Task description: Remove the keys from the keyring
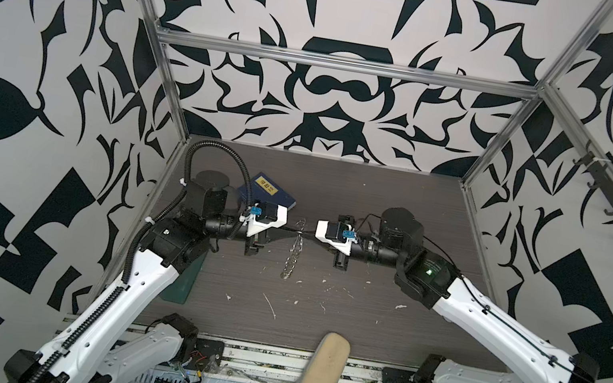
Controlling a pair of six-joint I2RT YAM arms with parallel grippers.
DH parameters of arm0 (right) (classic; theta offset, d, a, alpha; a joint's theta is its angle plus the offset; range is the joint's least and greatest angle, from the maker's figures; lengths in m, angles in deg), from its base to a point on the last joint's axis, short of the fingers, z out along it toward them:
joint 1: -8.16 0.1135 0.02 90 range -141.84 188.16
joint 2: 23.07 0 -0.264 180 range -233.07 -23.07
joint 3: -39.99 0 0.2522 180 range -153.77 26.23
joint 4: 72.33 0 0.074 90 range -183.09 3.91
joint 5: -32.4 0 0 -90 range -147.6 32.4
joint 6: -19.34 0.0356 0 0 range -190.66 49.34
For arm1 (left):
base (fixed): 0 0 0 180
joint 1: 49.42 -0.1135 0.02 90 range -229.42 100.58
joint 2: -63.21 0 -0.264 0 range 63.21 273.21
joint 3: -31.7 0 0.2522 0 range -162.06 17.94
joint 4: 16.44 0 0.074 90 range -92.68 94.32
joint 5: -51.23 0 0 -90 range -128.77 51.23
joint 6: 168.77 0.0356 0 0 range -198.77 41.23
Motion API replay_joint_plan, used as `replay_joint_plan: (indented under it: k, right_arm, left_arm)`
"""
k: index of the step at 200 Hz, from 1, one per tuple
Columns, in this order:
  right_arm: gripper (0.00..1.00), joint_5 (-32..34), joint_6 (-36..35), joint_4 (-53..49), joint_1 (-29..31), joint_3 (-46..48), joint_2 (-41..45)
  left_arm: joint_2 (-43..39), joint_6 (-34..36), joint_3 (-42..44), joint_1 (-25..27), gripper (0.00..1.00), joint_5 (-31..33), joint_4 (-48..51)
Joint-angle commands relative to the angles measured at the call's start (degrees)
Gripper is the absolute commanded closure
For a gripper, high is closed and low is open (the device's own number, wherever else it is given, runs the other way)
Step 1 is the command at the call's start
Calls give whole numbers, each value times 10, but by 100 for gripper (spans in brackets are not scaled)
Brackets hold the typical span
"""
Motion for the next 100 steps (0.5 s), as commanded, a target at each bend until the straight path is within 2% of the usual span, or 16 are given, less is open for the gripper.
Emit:
replay_joint_plan:
  k: [1, 38, 54, 74, 100]
  right_arm:
    - [100, -8, 9, 43, 3, -1, 15]
    - [100, 2, 18, 35, 3, -2, 18]
    - [80, 33, 28, 37, 3, 10, 31]
    - [66, 72, 34, 58, 3, 49, 58]
    - [58, 105, 44, 66, 3, 89, 84]
  left_arm:
    - [-5, -1, -1, -3, 100, -12, -10]
    - [-5, 8, -3, -5, 100, -8, -7]
    - [-7, 8, -2, -7, 100, -7, -9]
    - [-5, 6, -6, -9, 100, -8, -10]
    - [0, 3, -10, -11, 100, -9, -9]
